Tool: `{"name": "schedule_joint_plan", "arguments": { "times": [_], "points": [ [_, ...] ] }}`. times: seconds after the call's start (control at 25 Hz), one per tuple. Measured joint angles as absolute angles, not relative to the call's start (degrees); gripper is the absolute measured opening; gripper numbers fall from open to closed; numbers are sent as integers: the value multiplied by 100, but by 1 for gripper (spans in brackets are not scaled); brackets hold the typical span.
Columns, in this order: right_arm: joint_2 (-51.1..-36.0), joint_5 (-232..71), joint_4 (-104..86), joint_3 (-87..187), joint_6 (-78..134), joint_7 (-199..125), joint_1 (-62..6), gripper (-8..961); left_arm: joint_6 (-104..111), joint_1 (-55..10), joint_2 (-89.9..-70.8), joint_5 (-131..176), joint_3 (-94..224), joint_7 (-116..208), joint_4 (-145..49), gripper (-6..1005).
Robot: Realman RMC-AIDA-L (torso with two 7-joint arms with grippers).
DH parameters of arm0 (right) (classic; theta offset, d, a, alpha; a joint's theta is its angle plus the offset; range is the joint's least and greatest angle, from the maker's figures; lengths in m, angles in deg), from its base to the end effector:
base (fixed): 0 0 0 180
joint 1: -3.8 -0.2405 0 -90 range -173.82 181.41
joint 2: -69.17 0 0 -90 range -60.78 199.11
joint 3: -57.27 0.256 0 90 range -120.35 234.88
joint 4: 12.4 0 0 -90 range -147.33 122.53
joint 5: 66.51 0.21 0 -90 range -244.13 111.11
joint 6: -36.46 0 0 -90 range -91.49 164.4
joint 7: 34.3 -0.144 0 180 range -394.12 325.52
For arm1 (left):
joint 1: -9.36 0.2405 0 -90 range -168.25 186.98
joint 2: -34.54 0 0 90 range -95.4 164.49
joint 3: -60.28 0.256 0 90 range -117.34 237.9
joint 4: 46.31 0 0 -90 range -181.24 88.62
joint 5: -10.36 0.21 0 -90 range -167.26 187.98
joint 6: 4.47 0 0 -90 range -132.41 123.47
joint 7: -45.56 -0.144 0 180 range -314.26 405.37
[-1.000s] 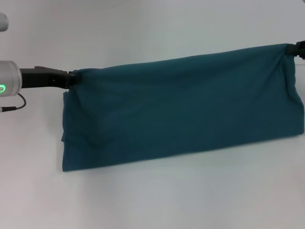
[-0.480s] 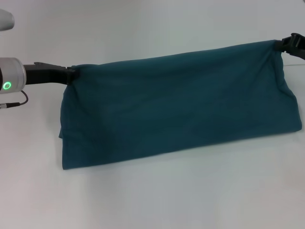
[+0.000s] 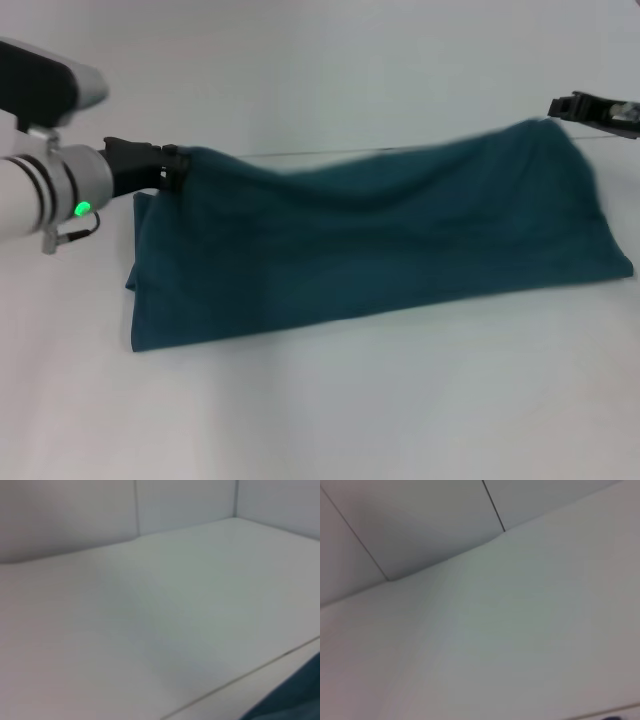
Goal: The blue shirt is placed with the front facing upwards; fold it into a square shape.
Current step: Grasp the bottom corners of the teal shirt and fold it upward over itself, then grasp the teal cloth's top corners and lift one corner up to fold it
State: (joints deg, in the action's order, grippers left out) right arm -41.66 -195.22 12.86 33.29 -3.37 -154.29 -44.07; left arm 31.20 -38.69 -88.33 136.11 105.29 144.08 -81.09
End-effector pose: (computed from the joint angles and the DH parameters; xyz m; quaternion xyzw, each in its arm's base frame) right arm 0.2949 0.4753 0.0826 -0.6913 0.5344 0.2205 0.4334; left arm -0.2175 0.4688 -0.0130 -0.8605 -0.2819 -0.0981 0.4130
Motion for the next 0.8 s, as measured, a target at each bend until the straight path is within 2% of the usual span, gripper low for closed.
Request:
{"name": "schedule_joint_plan", "arguments": {
  "times": [0.08, 0.2, 0.44, 0.52, 0.6, 0.72, 0.8],
  "points": [
    [-4312, -19520, 1284, 3284, 49, -15161, -4474, 212, 2686, -3889, -8951, 13615, 10651, 14269, -8029, 148],
    [-4383, -19458, 1321, 3239, 248, -15045, -4515, 217, 2431, -3957, -8958, 13588, 10899, 14260, -7840, 184],
    [-4376, -19313, 1643, 3196, -109, -14937, -4396, 470, 2428, -3690, -8944, 13586, 10872, 14454, -8191, 287],
    [-4468, -19288, 1897, 3194, -361, -14778, -4260, 572, 2616, -3531, -8935, 13613, 10895, 14738, -8387, 321],
    [-4678, -19087, 2241, 3194, -659, -14426, -4045, 674, 3056, -3356, -8896, 13653, 10906, 15269, -8604, 378],
    [-4970, -18681, 2616, 3182, -953, -13954, -3721, 711, 3936, -3136, -8728, 13739, 10909, 16404, -8916, 497],
    [-5038, -18426, 2680, 3140, -1122, -13800, -3532, 735, 4474, -3118, -8534, 13985, 10916, 17249, -8969, 576]
  ]
}}
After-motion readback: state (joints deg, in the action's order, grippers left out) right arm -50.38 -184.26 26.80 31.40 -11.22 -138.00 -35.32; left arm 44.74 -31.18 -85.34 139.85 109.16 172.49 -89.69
